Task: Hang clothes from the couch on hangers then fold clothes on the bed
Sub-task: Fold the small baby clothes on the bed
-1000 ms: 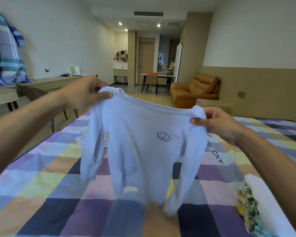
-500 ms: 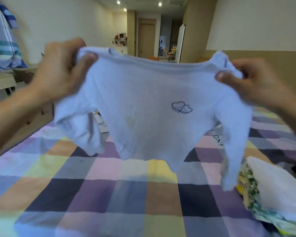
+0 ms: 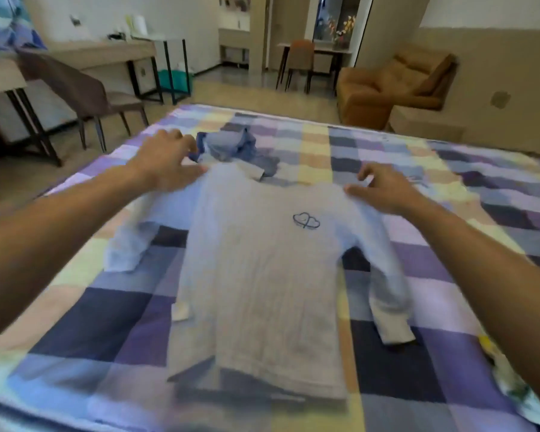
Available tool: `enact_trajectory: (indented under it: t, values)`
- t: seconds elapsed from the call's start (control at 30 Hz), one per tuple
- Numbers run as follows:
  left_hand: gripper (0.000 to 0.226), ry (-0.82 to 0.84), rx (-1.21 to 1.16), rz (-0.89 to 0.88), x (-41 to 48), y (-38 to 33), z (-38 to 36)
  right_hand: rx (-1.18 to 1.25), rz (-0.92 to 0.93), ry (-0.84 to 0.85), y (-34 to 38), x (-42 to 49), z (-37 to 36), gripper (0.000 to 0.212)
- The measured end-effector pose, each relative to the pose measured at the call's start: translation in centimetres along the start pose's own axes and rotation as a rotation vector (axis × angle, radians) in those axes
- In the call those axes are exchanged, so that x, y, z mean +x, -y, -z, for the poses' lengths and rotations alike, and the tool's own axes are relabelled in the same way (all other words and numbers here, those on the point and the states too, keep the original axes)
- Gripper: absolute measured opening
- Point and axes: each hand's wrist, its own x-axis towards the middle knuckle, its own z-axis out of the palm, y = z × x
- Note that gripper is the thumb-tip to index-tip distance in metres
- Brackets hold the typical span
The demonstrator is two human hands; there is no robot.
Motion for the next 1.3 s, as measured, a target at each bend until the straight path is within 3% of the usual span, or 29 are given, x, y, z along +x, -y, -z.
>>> enact_trajectory:
  t: [0.07,0.13,0.23,0.33,0.43,0.6,0.73,0.83,0.9,0.97,1.03,1.1,1.13,1.23,1.3]
  values:
    - [0.048,0.134,-0.079,-0.065,-2.2,-1.0,-2.5,-0.099,-0.007,0.035,-0.5,-0.9,-3.6,0.066]
    - [0.034,0.230,-0.237,-0.176,-6.2,-3.1,-3.5,-0.023,0.112,0.072,0.0,-4.3,-6.0,0.061]
    - [0.033,0.391,-0.348,-0.331,-14.2,-6.0,-3.9,0.052,0.344,0.348,1.3,-12.4,-7.9,0.047]
    - [0.042,0.458,-0.242,-0.396,-19.7,-6.4,-5.5,-0.105,0.471,0.560,0.7,-17.9,-10.0,0.057]
    - [0.034,0.416,-0.199,-0.417,-21.1,-6.0,-6.8,-0.258,0.576,0.456,-0.3,-19.3,-11.6,0.049]
    - [0.017,0.349,-0.084,-0.428,-21.9,-5.2,-7.2,-0.210,0.659,0.295,-1.4,-20.4,-12.2,0.016]
    - [0.014,0.315,-0.030,-0.358,-22.4,-3.1,-4.8,-0.062,0.600,0.305,-2.1,-21.4,-10.5,0.018]
    - [0.010,0.416,0.056,-0.316,-23.3,-0.7,-3.5,0.022,0.514,0.358,-2.4,-21.8,-8.8,0.025]
    - [0.018,0.516,0.089,-0.318,-23.0,-0.1,-3.4,0.023,0.391,0.144,-3.1,-20.9,-7.8,0.023]
    - [0.018,0.481,0.029,-0.332,-21.6,-1.4,-3.4,-0.126,0.086,-0.095,-4.9,-18.8,-6.5,0.027]
    - [0.014,0.382,-0.112,-0.378,-19.7,-4.0,-4.0,-0.323,-0.272,-0.062,-7.4,-16.2,-5.7,0.065]
    - [0.026,0.328,-0.251,-0.401,-17.0,-7.5,-5.5,-0.323,-0.459,0.126,-9.5,-13.6,-5.7,0.098]
    - [0.034,0.331,-0.306,-0.400,-15.5,-9.1,-6.8,-0.263,-0.479,0.197,-10.0,-12.5,-5.9,0.092]
    - [0.054,0.322,-0.378,-0.348,-10.6,-13.6,-11.1,-0.031,-0.455,0.290,-9.6,-9.6,-5.1,0.033]
    - [0.060,0.261,-0.443,-0.265,-7.6,-16.1,-13.5,0.138,-0.427,0.329,-9.4,-7.6,-3.2,0.019]
